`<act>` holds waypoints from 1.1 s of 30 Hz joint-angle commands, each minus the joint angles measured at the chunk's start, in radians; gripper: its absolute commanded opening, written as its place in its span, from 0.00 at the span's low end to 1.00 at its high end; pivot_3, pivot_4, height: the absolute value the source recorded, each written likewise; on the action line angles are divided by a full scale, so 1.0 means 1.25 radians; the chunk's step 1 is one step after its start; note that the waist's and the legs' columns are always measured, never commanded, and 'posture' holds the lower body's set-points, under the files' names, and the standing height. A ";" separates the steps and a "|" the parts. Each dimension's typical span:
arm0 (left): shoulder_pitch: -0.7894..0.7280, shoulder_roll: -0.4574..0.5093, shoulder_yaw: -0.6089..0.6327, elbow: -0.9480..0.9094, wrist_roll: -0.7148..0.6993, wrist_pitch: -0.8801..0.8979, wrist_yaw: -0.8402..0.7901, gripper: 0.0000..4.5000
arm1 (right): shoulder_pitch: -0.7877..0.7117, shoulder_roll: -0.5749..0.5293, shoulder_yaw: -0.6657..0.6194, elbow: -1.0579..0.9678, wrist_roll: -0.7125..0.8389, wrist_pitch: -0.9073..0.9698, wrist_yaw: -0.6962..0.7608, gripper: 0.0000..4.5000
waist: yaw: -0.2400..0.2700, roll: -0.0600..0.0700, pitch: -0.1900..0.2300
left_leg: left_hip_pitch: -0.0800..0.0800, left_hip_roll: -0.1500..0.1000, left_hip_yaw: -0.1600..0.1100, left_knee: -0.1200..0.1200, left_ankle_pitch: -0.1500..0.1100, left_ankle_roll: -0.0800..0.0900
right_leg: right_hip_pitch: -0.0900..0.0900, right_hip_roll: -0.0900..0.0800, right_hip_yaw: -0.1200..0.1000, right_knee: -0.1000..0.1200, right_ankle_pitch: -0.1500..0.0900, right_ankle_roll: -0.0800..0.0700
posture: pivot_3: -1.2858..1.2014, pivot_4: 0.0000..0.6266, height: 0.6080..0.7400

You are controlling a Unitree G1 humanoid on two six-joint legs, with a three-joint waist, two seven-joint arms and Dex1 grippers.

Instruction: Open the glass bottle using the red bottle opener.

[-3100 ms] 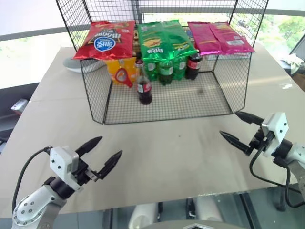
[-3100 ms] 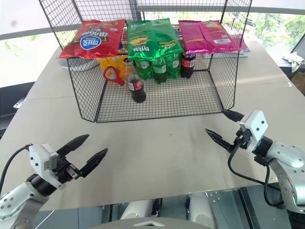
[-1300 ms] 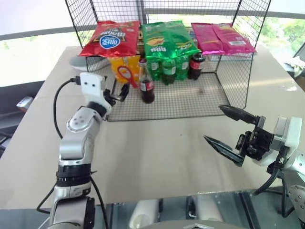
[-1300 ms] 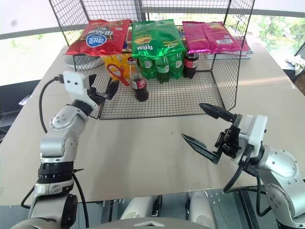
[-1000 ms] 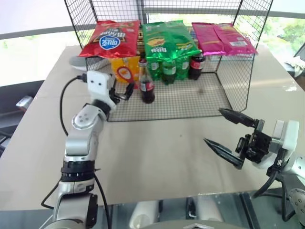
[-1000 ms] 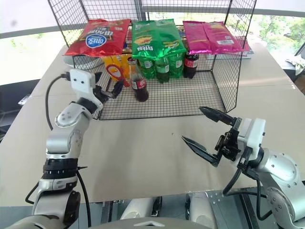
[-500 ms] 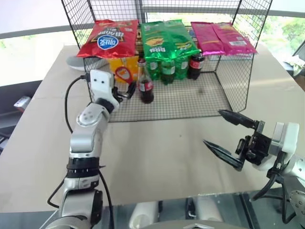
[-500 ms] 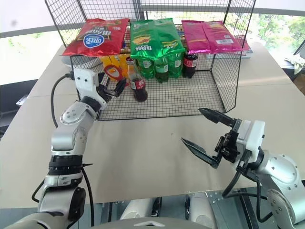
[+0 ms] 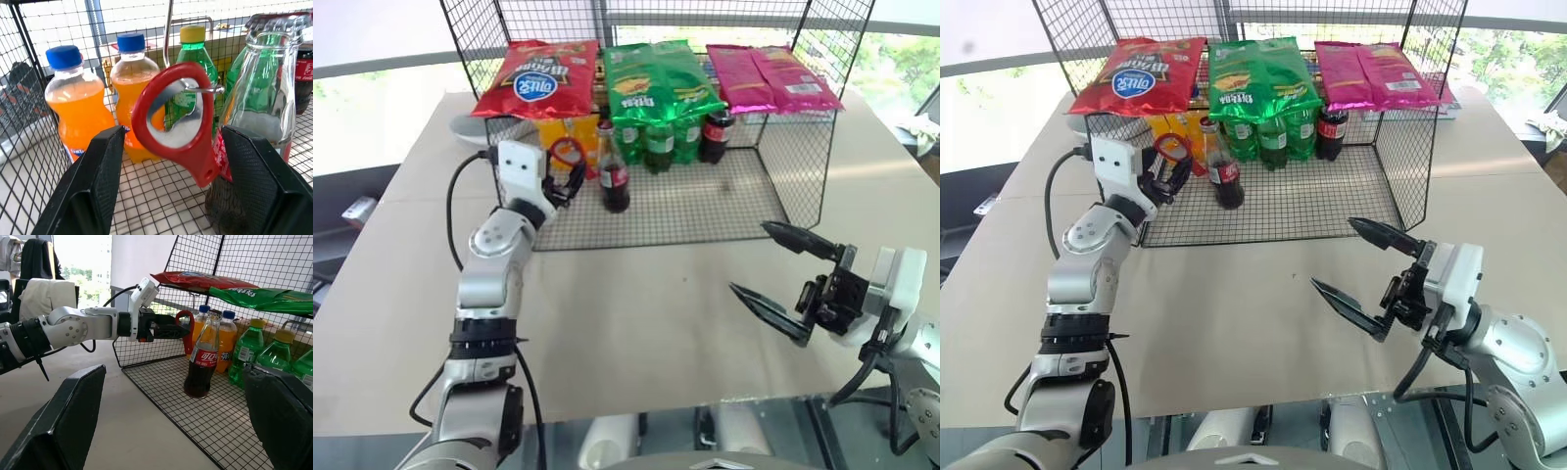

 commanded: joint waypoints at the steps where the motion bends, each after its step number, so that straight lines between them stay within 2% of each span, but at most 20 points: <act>1: -0.019 0.011 0.006 -0.011 -0.002 -0.027 -0.021 0.34 | -0.009 -0.003 -0.001 -0.030 0.003 -0.006 -0.009 1.00 | 0.000 0.000 0.000 | 0.000 0.000 0.000 0.000 0.000 0.000 | 0.000 0.000 0.000 0.000 0.000 0.000 | 0.52 0.24 1.00; 2: -0.018 0.011 0.006 -0.012 -0.003 -0.026 -0.024 0.21 | -0.009 -0.003 -0.001 -0.030 0.003 -0.006 -0.010 1.00 | 0.000 0.000 0.000 | 0.000 0.000 0.000 0.000 0.000 0.000 | 0.000 0.000 0.000 0.000 0.000 0.000 | 0.52 0.24 1.00; 4: -0.012 0.014 0.007 -0.019 -0.005 -0.025 -0.033 0.04 | -0.011 -0.005 -0.001 -0.030 0.003 -0.004 -0.013 1.00 | 0.000 0.000 0.000 | 0.000 0.000 0.000 0.000 0.000 0.000 | 0.000 0.000 0.000 0.000 0.000 0.000 | 0.52 0.24 1.00; 20: -0.009 0.120 0.062 -0.014 -0.150 0.006 -0.273 0.04 | -0.023 -0.006 0.012 -0.019 -0.003 -0.001 -0.015 1.00 | -0.008 0.000 0.000 | 0.000 0.000 0.000 0.000 0.000 0.000 | 0.000 0.000 0.000 0.000 0.000 0.000 | 0.52 0.24 1.00; 33: 0.013 0.180 0.087 -0.043 -0.265 0.125 -0.392 0.04 | -0.017 -0.011 0.031 -0.016 -0.015 0.057 -0.059 1.00 | -0.017 0.000 0.000 | 0.000 0.000 0.000 0.000 0.000 0.000 | 0.000 0.001 0.000 0.000 0.000 0.000 | 0.52 0.24 1.00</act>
